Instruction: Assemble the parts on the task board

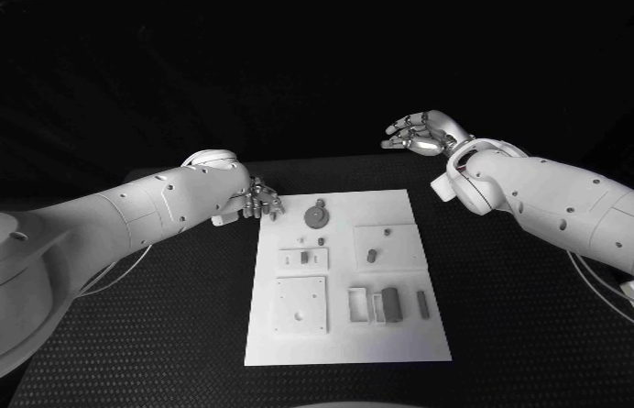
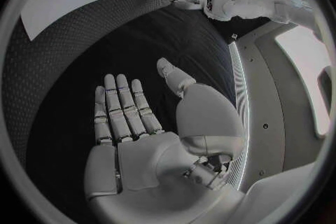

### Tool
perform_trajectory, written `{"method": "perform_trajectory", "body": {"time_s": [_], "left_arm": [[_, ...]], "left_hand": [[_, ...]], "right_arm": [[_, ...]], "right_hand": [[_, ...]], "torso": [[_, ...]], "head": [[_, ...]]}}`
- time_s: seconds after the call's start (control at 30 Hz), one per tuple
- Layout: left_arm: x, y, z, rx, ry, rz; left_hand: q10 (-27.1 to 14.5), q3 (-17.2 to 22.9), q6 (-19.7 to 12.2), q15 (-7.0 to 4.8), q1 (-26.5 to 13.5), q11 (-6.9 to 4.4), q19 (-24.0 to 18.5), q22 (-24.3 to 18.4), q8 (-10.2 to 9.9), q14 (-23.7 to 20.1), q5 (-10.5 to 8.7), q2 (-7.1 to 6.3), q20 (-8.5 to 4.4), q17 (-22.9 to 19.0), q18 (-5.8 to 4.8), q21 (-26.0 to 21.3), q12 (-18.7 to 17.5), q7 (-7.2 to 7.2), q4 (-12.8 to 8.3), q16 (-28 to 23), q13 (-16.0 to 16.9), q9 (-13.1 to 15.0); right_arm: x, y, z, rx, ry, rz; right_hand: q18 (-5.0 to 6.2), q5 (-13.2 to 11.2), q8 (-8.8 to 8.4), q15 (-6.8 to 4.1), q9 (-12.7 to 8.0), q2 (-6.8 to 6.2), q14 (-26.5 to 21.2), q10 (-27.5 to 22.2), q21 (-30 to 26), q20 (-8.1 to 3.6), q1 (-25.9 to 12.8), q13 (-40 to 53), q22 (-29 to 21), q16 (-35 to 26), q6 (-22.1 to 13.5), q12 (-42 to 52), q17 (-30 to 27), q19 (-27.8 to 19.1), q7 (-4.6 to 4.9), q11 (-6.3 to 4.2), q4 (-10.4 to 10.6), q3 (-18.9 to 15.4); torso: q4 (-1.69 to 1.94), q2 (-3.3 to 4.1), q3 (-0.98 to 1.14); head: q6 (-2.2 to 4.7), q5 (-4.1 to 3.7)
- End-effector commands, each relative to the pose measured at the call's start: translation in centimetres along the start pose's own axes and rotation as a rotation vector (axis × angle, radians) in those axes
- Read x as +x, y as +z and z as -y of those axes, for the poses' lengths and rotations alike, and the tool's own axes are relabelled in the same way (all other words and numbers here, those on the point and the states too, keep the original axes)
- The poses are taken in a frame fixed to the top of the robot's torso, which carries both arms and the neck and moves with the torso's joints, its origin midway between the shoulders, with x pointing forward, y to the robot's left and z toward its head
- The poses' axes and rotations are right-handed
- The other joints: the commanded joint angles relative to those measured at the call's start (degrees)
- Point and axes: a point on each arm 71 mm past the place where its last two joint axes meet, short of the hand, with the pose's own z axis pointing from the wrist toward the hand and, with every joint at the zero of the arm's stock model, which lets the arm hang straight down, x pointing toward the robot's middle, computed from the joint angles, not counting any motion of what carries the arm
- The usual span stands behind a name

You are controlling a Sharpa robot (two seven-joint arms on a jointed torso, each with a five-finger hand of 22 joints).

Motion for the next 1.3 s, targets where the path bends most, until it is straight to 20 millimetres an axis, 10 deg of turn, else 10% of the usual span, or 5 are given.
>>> {"method": "perform_trajectory", "body": {"time_s": [0.03, 0.77, 1.3], "left_arm": [[0.22, 0.04, 0.26, 0.015, 0.013, -0.02], [0.7, 0.43, 0.11, 0.009, 0.006, -0.029], [1.0, 0.6, 0.07, 0.011, -0.001, -0.048]], "left_hand": [[0.22, 0.06, -0.03, 0.26, 0.15, 0.34, 0.25, 0.06, -0.32, 0.15, -0.2, 0.83, 0.17, 0.09, -0.86, -0.19, -0.18, 0.03, 0.15, -0.25, 0.07, -0.11], [0.49, -0.35, 0.63, 0.25, 0.54, 0.24, 0.44, 0.34, -0.17, 0.29, -0.08, 4.16, 0.18, 0.29, -0.86, -0.43, -0.39, -0.09, -0.3, -0.25, 0.35, -1.29], [1.09, 0.1, 2.06, 0.13, 2.91, -0.12, 0.78, 0.76, 0.82, 0.61, -0.03, 9.98, 0.13, 0.49, -0.86, -0.74, -0.91, -0.51, -2.77, -0.31, 0.48, -2.2]], "right_arm": [[0.1, 0.02, -0.13, -0.012, 0.0, -0.006], [0.31, 0.06, -0.34, -0.018, 0.003, -0.011], [0.37, 0.08, -0.38, -0.019, 0.004, -0.012]], "right_hand": [[-0.4, -0.21, 0.32, 0.21, -0.06, -0.12, -0.03, 0.44, -0.2, -0.03, 0.34, -0.02, 0.05, -0.26, -0.4, -0.39, -0.06, -0.33, 3.22, -0.14, -0.29, 0.01], [-0.43, -0.21, 0.36, 0.23, -0.09, -0.08, -0.01, 0.5, -0.24, 0.0, 0.29, -0.02, 0.15, -0.3, -0.39, -0.48, -0.05, -0.3, 3.23, -0.13, -0.32, -0.09], [-0.45, -0.21, 0.38, 0.24, -0.12, -0.06, 0.0, 0.53, -0.27, 0.01, 0.24, -0.01, 0.2, -0.32, -0.39, -0.54, -0.05, -0.29, 3.24, -0.13, -0.32, -0.15]], "torso": [[-0.01, 0.0, 0.01], [-0.02, 0.03, -0.01], [0.0, -0.01, 0.0]], "head": [[-0.03, -0.01], [-0.18, -0.14], [-0.4, -0.26]]}}
